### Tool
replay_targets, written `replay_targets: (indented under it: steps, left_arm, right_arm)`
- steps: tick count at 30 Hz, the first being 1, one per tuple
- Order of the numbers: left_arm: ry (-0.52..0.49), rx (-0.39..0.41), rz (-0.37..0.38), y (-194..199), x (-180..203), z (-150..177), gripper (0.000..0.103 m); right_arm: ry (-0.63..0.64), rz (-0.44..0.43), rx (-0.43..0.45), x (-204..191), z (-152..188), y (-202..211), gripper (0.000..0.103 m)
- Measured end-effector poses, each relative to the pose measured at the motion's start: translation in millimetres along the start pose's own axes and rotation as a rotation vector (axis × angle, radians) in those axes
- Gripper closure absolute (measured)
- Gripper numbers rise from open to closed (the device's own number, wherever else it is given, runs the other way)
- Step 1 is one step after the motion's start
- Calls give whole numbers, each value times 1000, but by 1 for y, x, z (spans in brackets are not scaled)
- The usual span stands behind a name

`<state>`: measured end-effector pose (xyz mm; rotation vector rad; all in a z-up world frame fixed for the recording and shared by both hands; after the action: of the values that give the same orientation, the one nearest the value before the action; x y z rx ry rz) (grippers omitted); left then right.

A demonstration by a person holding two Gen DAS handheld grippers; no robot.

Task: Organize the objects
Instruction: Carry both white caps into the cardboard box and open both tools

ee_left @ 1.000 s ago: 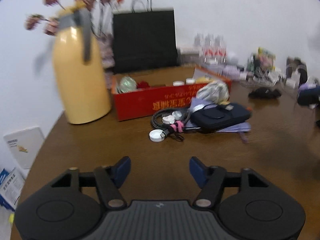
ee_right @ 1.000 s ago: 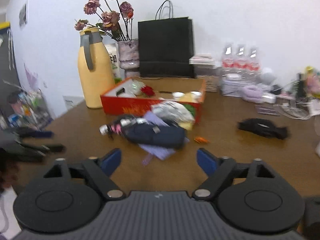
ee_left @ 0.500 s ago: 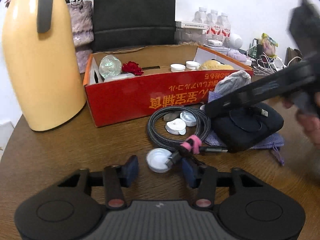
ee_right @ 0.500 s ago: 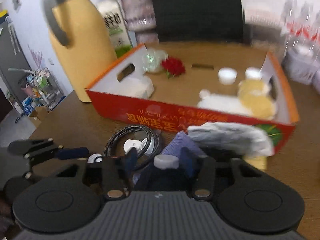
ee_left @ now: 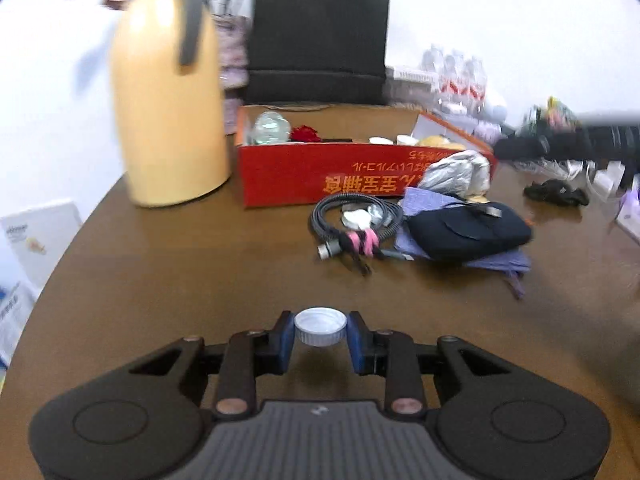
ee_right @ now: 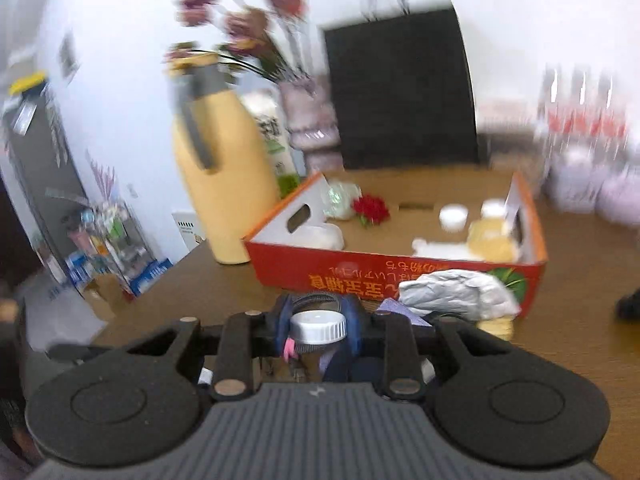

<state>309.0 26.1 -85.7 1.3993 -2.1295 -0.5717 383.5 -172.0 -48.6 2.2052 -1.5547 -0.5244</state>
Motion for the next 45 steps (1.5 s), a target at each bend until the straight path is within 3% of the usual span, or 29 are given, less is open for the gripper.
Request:
replay_targets:
  steps: [5, 10, 16, 24, 28, 34, 39, 40, 45]
  left_arm:
    - [51, 76, 32, 68, 30, 24, 76]
    - [17, 78, 17, 101, 53, 40, 76]
    - [-2, 94, 87, 112, 84, 44, 76]
    - [30, 64, 124, 88, 82, 39, 76]
    - [43, 66, 162, 64, 61, 6, 76]
    - [-83, 118, 115, -2, 23, -113, 76]
    - [-114, 43, 69, -96, -9, -197, 76]
    - [-100, 30, 29, -116, -23, -210, 76]
    - [-60, -94, -60, -190, -69, -227, 76]
  right_arm:
    - [149, 126, 29, -13, 55, 62, 74]
    - [67, 133, 51, -22, 102, 117, 74]
    - [50, 150, 20, -22, 137, 155, 74]
    - [-2, 157, 30, -10, 135, 155, 74]
    - [-11, 145, 26, -3, 117, 134, 74]
    - [65, 108, 104, 18, 25, 75, 74]
    - [22, 95, 29, 53, -54, -32, 74]
    - [-1, 106, 5, 61, -67, -56, 74]
    - [-99, 173, -124, 89, -107, -175, 74]
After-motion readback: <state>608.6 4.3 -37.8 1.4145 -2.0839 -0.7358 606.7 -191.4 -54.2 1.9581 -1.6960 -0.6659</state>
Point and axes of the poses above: each gripper's, at about its wrist camera, not at the fingertips, and y roughly against the way its jaws point, x to its right, z to its underside, the point moved 9 cm from there along -y, roughly the way its jaws point, and after that the axes turned 13 degrees about z, right-handed, at the moved point
